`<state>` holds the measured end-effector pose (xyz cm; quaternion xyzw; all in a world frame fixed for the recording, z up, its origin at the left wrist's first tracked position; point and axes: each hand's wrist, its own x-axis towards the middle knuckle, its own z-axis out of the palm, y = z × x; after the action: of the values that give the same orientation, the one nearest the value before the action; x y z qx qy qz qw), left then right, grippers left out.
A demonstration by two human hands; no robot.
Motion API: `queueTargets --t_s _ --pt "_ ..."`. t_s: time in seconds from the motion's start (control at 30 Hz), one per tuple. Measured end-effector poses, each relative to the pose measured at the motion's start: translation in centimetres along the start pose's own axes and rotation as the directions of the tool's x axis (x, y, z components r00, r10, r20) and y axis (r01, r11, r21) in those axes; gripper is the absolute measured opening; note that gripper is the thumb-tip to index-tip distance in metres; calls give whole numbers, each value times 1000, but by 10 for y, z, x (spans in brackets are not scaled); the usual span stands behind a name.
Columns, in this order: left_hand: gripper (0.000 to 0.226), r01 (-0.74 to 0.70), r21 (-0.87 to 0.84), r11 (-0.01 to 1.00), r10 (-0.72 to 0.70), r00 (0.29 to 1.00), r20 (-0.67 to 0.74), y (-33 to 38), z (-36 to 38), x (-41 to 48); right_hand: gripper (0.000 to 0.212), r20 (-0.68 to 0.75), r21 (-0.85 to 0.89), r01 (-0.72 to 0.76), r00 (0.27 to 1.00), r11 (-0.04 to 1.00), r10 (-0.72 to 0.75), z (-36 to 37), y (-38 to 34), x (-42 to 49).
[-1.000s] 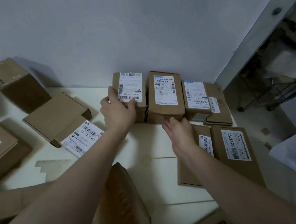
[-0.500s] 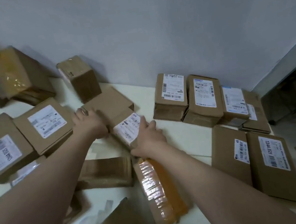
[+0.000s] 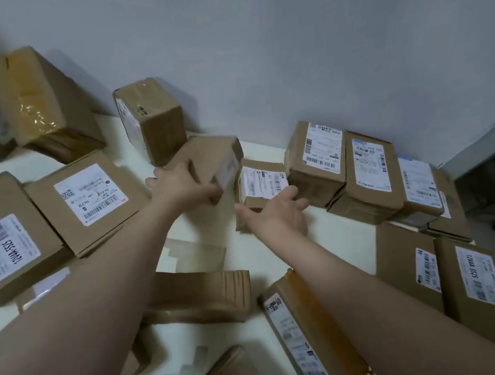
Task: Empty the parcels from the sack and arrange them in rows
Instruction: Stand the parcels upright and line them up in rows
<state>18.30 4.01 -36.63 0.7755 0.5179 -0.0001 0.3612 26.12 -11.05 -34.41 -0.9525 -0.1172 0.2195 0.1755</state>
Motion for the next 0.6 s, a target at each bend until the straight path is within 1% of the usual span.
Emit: queueTargets --t_s 0.03,0.07,0.1,0.13,0.17,0.23,0.3,0.33,0.4,0.43,0.5,0.6 --pt "70 65 -282 957 -48 996 69 3 -5 -1 95 -18 24 -3 1000 1000 4 3 -3 0" --pt "49 162 -549 820 -80 982 170 6 -10 -4 92 -34 52 -4 999 999 6 6 -5 0" --pt "31 267 -716 645 -102 959 266 7 -16 -7 89 -46 82 -3 999 997 7 9 -8 0" --pt "21 324 -793 516 -124 944 305 6 -18 -8 87 -54 113 -9 998 994 15 10 -9 0" --pt "21 331 -824 460 -152 943 294 6 -20 -9 85 -54 145 -18 998 989 26 12 -10 0" --pt "34 274 -841 466 -183 960 212 2 -17 -8 83 -41 195 -36 998 980 45 14 -12 1" --pt "46 191 -846 498 -135 981 142 3 -11 -11 79 -33 241 -42 998 970 52 15 -12 2" --pt "57 145 -839 524 -105 989 105 4 -5 -12 75 -29 281 -40 998 959 50 15 -12 4" --pt "72 21 -783 621 -53 998 -15 11 6 -12 65 -22 397 -38 998 917 51 16 -12 9" --pt "75 -37 -736 676 -30 997 -78 16 11 -12 60 -22 454 -42 998 890 58 16 -12 12" --pt "72 -109 -626 772 1 985 -171 26 16 -10 52 -10 531 -63 997 845 80 17 -12 19" --pt "75 -188 -503 843 74 969 -238 35 22 -5 44 44 625 -113 993 773 109 21 -14 30"
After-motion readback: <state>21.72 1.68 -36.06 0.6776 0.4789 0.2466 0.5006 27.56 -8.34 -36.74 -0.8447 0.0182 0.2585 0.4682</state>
